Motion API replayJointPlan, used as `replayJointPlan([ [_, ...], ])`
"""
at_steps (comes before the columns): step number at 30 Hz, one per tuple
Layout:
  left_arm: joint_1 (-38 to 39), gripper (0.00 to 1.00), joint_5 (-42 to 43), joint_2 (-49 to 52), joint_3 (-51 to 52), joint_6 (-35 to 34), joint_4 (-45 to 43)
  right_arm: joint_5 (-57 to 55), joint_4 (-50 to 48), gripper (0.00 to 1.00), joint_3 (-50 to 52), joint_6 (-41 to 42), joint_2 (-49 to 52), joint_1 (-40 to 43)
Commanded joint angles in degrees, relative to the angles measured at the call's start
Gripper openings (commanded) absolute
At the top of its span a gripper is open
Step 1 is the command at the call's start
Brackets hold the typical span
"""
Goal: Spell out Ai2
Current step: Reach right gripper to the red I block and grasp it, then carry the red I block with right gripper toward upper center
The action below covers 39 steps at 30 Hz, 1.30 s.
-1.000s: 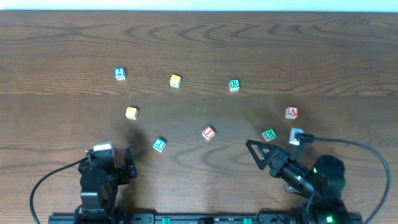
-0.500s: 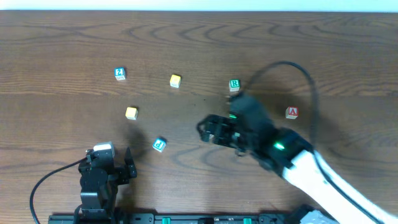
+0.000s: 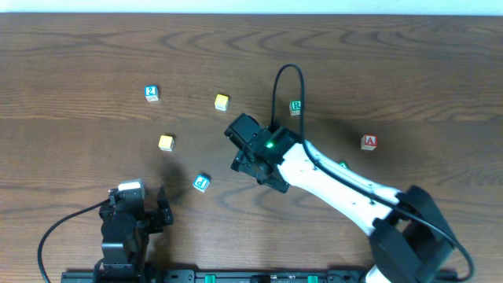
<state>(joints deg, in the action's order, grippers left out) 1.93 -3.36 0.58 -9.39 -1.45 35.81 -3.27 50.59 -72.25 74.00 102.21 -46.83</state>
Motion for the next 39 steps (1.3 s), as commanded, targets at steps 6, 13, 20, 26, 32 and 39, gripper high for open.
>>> replayJointPlan([
  [6, -0.09, 0.95, 0.02, -0.33, 0.52, 0.20, 0.02, 0.76, -2.01, 0.89, -1.03, 9.81, 4.31, 1.22],
  [13, -0.09, 0.95, 0.02, -0.33, 0.52, 0.20, 0.02, 1.92, -2.56, 0.86, -1.03, 10.88, 6.67, 2.62],
  [20, -0.09, 0.95, 0.02, -0.33, 0.55, 0.20, 0.02, 3.56, -3.56, 0.82, -1.03, 11.04, 8.59, 4.46],
  [26, -0.09, 0.95, 0.02, -0.33, 0.55, 0.20, 0.02, 3.85, -5.03, 0.66, -1.03, 9.33, 9.11, 5.18],
  [32, -0.09, 0.95, 0.02, -0.33, 0.52, 0.20, 0.02, 4.15, -5.38, 0.44, -1.03, 9.07, 9.46, 5.18],
  [39, -0.09, 0.95, 0.02, -0.33, 0.55, 0.20, 0.02, 3.82, -5.40, 0.41, -1.03, 8.17, 9.46, 5.29],
])
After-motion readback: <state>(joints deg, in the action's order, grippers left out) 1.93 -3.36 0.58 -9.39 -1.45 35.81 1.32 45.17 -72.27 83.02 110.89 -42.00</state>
